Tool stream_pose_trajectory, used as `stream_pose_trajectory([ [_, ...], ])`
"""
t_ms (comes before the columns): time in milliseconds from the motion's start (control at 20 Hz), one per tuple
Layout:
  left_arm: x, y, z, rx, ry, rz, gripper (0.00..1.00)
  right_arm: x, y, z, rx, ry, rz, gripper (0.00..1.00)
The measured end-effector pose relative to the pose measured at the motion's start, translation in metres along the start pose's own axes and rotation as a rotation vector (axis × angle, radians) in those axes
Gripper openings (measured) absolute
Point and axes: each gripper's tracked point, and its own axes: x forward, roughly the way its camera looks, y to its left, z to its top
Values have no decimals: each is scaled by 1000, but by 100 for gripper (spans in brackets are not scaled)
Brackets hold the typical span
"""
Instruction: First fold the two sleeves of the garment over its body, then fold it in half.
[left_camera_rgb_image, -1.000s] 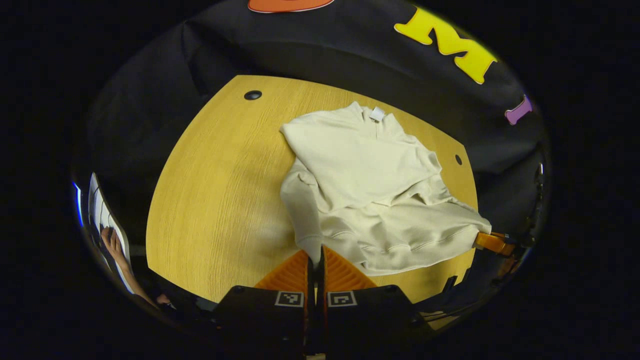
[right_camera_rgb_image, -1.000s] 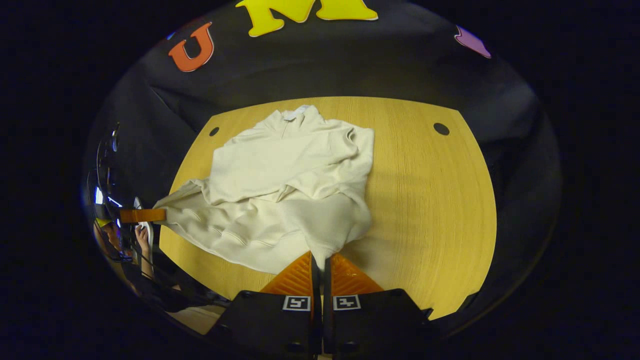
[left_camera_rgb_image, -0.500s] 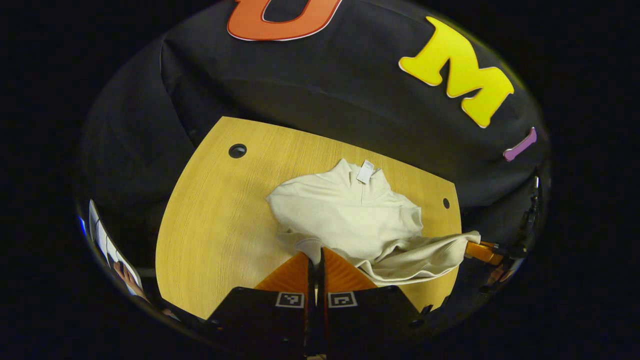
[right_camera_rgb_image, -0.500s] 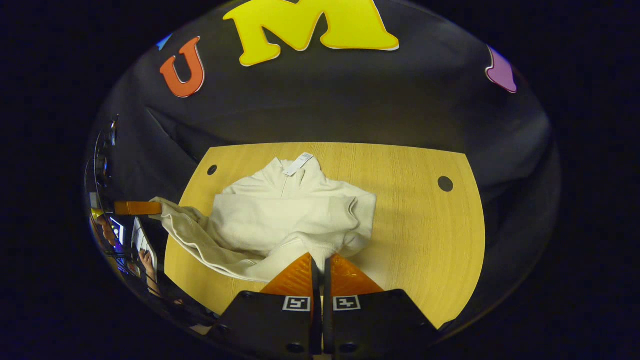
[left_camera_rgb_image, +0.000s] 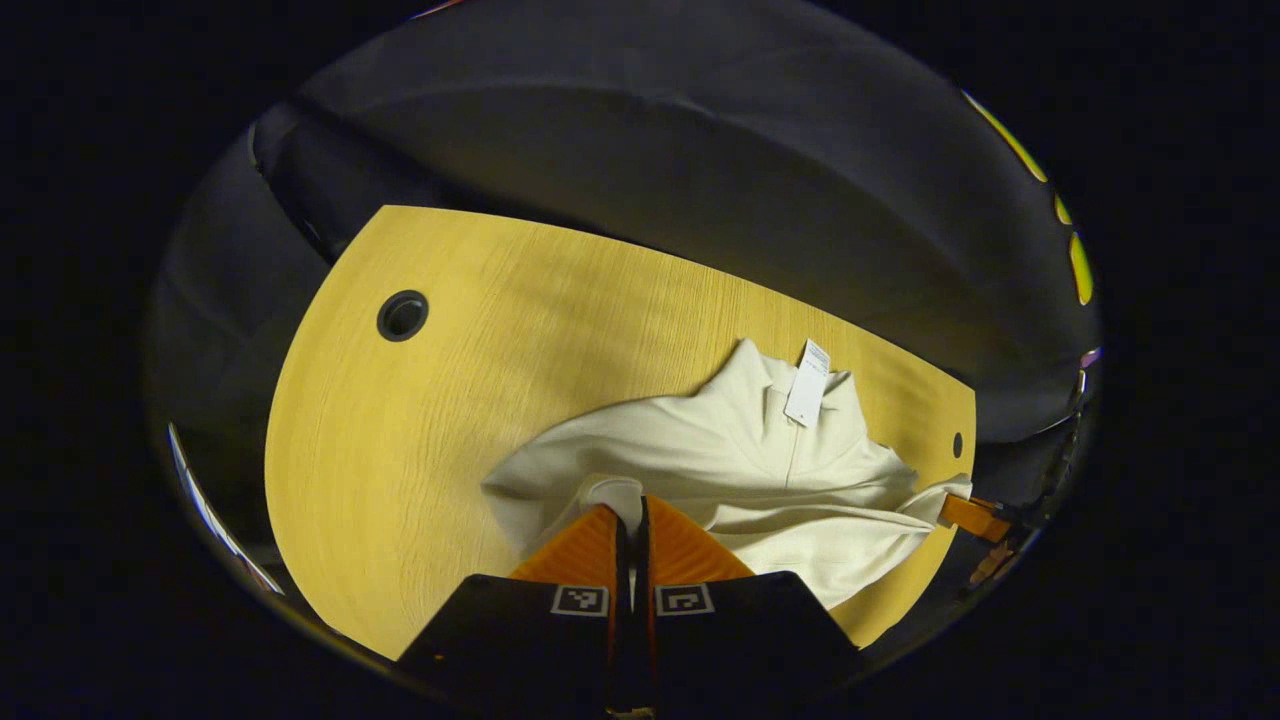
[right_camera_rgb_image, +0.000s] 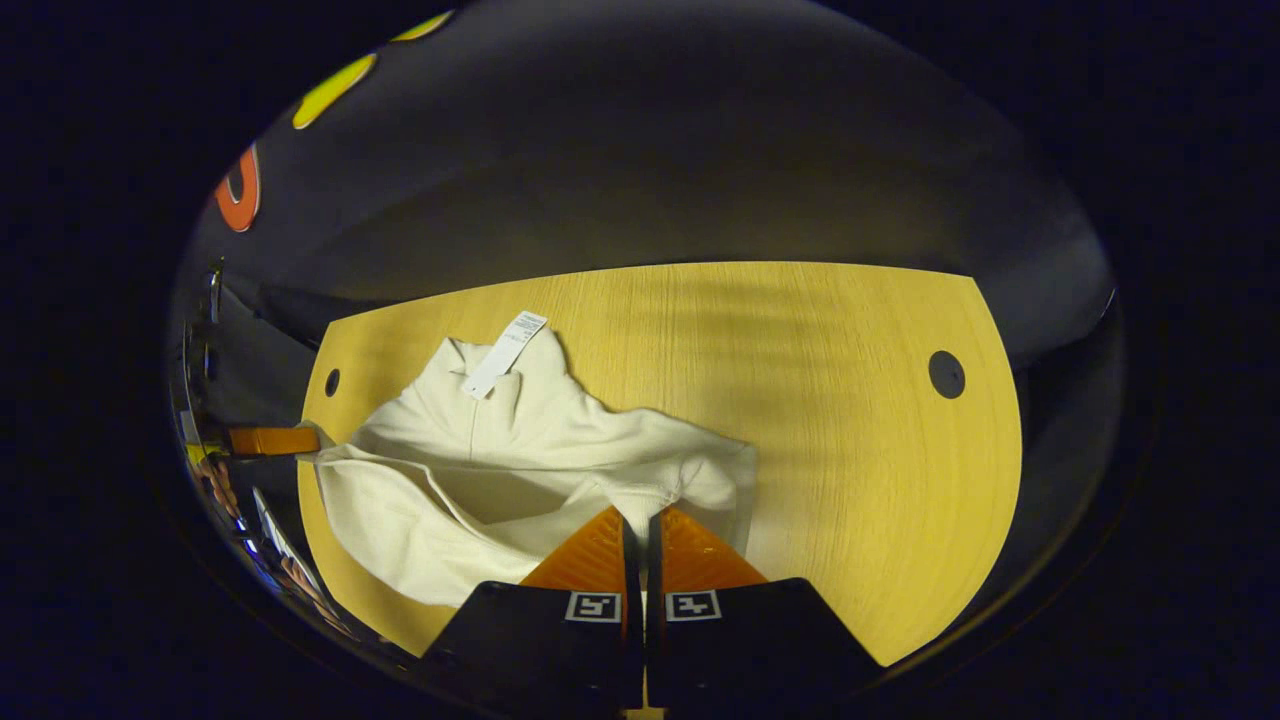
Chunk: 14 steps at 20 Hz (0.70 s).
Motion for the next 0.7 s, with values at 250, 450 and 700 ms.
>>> stream_pose_trajectory([
  [250,39,7,6,37,14,4,3,41,-10,1,14,30,-16,1],
  [450,44,7,1,38,18,6,8,41,-10,1,28,16,-48,4],
  [700,38,-15,1,70,8,-76,48,26,-2,15,59,-52,-70,23],
])
